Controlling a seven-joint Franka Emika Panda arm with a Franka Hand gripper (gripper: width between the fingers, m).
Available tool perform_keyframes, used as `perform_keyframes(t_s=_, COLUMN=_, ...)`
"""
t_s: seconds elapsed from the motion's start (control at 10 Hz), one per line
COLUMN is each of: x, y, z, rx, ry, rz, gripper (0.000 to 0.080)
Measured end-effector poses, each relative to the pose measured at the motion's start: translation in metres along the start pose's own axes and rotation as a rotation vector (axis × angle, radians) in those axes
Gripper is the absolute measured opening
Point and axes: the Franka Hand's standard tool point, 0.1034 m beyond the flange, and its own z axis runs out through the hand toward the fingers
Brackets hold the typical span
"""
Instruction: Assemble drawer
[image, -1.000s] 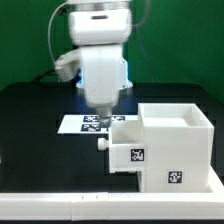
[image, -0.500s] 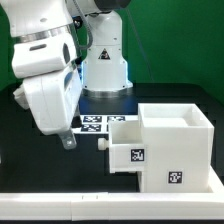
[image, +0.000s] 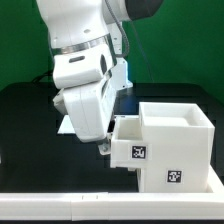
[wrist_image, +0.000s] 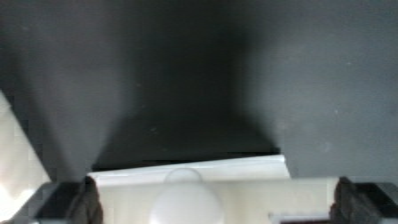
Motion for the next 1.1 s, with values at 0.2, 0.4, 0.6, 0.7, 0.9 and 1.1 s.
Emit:
perform_keyframes(t_s=0.2, x=-0.0009, y=-0.0048, z=0.0018, rx=-0.044, ry=-0.026, rz=0.032, gripper=0.0649)
perform_keyframes(t_s=0.4, x=0.0017, y=-0.0042, z=-0.0028, rx=-0.065, ry=-0.060, rz=0.038, gripper=0.0649)
perform_keyframes(t_s=0.6, x=-0.0041, y=-0.0036, z=0.0019, rx=-0.067, ry=-0.066, rz=0.029, gripper=0.0649)
perform_keyframes(t_s=0.7, x=-0.0071, y=-0.0005, z=0.0020, rx=-0.056, ry=-0.077, rz=-0.003, gripper=0.0649)
perform_keyframes(t_s=0.9, x=-0.0071, y=0.0003, z=0.0022, rx=-0.059, ry=-0.077, rz=0.003, gripper=0.0649)
perform_keyframes(t_s=1.1, x=-0.0073, y=0.0002, z=0.0023, rx=-0.059, ry=-0.077, rz=0.003, gripper=0.0649)
